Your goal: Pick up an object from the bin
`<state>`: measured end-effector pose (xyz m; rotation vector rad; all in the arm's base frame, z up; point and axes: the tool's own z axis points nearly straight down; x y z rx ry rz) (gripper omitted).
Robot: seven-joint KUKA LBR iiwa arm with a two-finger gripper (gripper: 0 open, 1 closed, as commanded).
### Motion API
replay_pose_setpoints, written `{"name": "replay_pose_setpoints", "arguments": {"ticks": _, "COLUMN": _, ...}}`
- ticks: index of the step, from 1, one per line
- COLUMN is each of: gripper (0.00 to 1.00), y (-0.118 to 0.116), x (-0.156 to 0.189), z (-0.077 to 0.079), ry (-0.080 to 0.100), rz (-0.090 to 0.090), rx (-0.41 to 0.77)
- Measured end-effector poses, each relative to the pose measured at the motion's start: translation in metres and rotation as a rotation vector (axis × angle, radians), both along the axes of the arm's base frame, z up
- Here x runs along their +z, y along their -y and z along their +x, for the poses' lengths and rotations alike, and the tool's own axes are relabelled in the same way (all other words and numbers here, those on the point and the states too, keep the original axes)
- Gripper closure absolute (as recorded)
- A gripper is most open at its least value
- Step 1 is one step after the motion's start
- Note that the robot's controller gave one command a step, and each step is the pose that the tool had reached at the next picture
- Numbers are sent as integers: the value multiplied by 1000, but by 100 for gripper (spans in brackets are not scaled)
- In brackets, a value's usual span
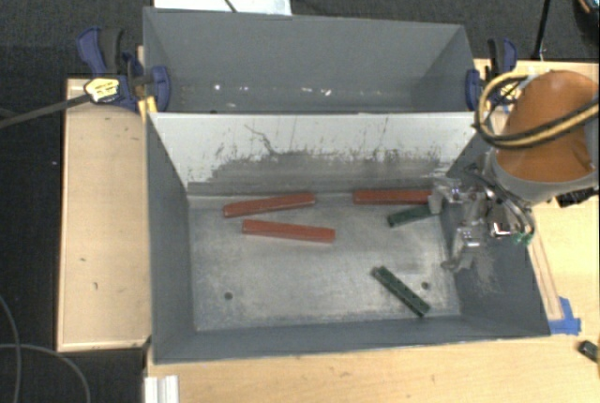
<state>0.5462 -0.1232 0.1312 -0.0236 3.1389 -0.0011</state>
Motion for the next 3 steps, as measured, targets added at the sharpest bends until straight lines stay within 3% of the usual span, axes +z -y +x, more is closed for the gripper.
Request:
{"name": "replay_pose_setpoints", "arguments": {"ticks": 1, "gripper": 0, "y": -52, "x": -63, "z": 46, "ry": 2, "rz": 4, "rx": -149}}
{"name": "replay_pose_setpoints", "arguments": {"ticks": 2, "gripper": 0, "y": -166, "x": -27, "z": 44, "ry": 5, "rz": 6, "rx": -100}}
{"name": "replay_pose_setpoints", "arguments": {"ticks": 3, "gripper": 0, "y": -195, "x": -60, "z": 35, "ry": -2, "rz": 2, "rx": 192}}
